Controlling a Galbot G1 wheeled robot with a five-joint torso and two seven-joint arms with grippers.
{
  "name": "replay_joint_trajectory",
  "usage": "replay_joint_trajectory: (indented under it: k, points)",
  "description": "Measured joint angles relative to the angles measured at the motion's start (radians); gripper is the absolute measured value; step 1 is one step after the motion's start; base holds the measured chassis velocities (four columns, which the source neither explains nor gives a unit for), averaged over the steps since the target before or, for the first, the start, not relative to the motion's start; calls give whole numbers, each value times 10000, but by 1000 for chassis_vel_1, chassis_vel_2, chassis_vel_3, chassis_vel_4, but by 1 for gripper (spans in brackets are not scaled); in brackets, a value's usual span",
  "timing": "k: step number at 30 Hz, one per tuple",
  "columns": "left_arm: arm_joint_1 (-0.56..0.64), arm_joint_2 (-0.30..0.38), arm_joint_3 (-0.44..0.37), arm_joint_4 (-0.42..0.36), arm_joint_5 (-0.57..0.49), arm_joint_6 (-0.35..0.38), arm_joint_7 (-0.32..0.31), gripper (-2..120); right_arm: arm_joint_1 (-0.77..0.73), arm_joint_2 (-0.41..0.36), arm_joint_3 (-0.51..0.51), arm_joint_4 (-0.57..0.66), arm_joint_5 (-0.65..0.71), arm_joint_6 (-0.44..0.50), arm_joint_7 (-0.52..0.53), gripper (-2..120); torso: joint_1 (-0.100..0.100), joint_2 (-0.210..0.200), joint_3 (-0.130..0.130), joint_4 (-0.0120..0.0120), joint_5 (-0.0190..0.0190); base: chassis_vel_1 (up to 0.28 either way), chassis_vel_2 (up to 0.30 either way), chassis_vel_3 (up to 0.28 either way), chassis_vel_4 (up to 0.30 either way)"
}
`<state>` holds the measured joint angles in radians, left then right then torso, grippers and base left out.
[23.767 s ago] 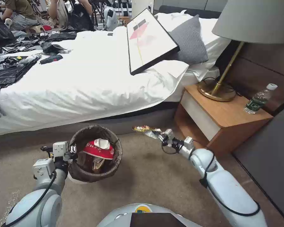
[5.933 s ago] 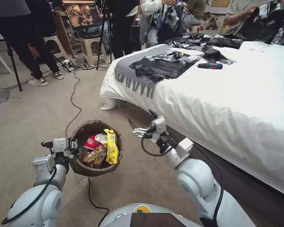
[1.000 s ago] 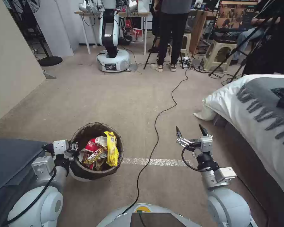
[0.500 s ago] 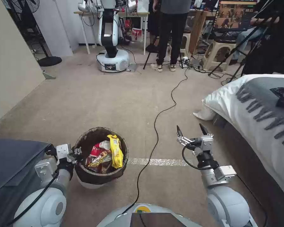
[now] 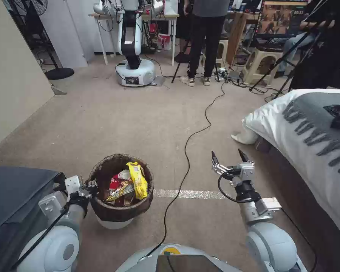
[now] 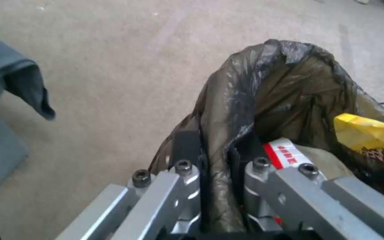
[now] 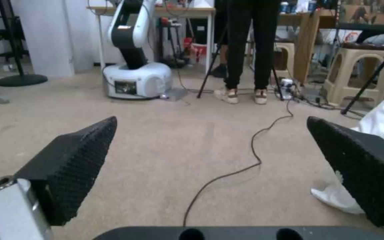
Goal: Pick up the trash bin, then pick up the garbage from the floor and place it into the trash bin.
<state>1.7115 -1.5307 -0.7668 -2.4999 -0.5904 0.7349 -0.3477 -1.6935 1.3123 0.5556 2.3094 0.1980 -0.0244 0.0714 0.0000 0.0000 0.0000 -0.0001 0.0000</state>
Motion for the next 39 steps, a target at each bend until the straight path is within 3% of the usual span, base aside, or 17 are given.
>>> replay_joint_trajectory:
  k: [20, 39]
  points:
    - [-186, -2, -82, 1350, -98, -511, 782, 7, -65, 61, 65, -7, -5, 45, -16, 100, 0, 0, 0, 1, -1, 0, 0, 0, 0]
    - [-199, 11, -148, 1884, 210, -767, 1101, 7, -93, 75, 58, 23, -41, 55, -26, 100, 0, 0, 0, 1, -1, 0, 0, 0, 0]
